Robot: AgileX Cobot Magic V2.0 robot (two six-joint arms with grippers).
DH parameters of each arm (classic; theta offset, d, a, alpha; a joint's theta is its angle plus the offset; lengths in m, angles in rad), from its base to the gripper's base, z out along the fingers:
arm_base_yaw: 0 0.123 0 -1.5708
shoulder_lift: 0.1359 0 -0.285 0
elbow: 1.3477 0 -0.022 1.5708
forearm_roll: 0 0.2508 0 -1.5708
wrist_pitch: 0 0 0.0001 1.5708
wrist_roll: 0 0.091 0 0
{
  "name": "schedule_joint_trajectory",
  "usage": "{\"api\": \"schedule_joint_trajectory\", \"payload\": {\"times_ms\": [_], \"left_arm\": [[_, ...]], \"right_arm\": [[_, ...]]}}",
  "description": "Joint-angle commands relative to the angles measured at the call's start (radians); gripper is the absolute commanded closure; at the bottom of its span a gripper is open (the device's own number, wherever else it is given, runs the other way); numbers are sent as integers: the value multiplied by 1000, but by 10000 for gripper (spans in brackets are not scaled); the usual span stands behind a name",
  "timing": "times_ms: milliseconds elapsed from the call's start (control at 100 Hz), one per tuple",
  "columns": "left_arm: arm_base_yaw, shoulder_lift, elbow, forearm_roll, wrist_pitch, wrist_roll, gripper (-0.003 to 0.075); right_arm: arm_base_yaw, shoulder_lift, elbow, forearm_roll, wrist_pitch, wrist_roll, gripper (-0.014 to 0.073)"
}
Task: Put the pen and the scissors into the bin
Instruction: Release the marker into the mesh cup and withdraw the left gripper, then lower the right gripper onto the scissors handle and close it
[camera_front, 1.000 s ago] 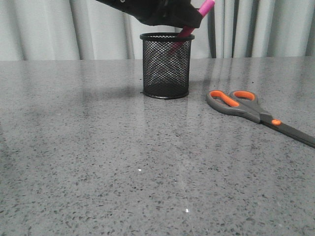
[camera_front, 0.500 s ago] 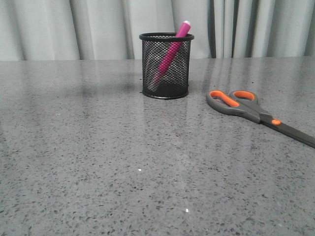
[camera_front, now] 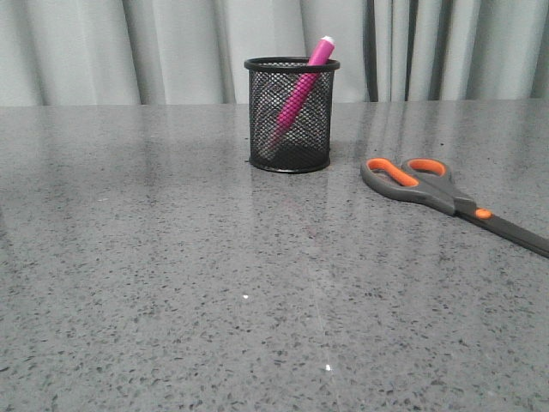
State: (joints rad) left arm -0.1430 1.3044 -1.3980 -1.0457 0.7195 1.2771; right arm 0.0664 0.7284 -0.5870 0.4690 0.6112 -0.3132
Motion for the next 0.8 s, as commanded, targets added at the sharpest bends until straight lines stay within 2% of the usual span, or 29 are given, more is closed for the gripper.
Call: {"api": "schedule_joint_trajectory", "payload": {"times_ms": [0, 130, 370, 590, 790], "left_arm": [[4, -115, 90, -8, -150, -50, 740], [4, -274, 319, -21, -308, -91, 740], [4, -485, 647, -23, -372, -91, 739], [4, -598, 790, -55, -423, -103, 738], [4, -609, 836, -106, -450, -110, 738]], "right_arm": [[-6, 7, -53, 8, -52, -27, 182], [-6, 35, -123, 8, 0, -88, 182], [3, 167, -253, 6, 140, -131, 182], [89, 354, -358, -66, 253, -131, 182], [208, 521, -463, -254, 293, -30, 182]]}}
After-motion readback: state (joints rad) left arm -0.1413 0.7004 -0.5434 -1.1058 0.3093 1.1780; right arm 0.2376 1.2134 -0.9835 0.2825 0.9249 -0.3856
